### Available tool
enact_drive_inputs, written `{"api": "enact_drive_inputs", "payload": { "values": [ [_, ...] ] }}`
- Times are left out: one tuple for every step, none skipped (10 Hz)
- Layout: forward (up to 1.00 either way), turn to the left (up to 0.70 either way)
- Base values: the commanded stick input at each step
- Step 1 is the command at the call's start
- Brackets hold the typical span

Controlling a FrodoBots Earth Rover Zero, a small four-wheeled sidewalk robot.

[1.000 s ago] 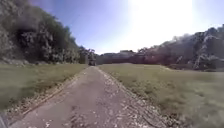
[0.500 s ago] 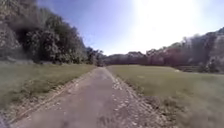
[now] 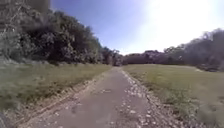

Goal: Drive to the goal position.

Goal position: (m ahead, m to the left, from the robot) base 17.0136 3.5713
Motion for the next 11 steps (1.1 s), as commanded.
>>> {"api": "enact_drive_inputs", "payload": {
  "values": [
    [0.0, 0.0],
    [0.0, 0.0],
    [0.0, 0.0],
    [0.0, 0.0],
    [0.0, 0.0],
    [0.0, 0.0],
    [0.52, 0.0],
    [0.85, 0.0],
    [0.85, 0.0],
    [0.85, 0.0],
    [0.85, 0.0]
  ]
}}
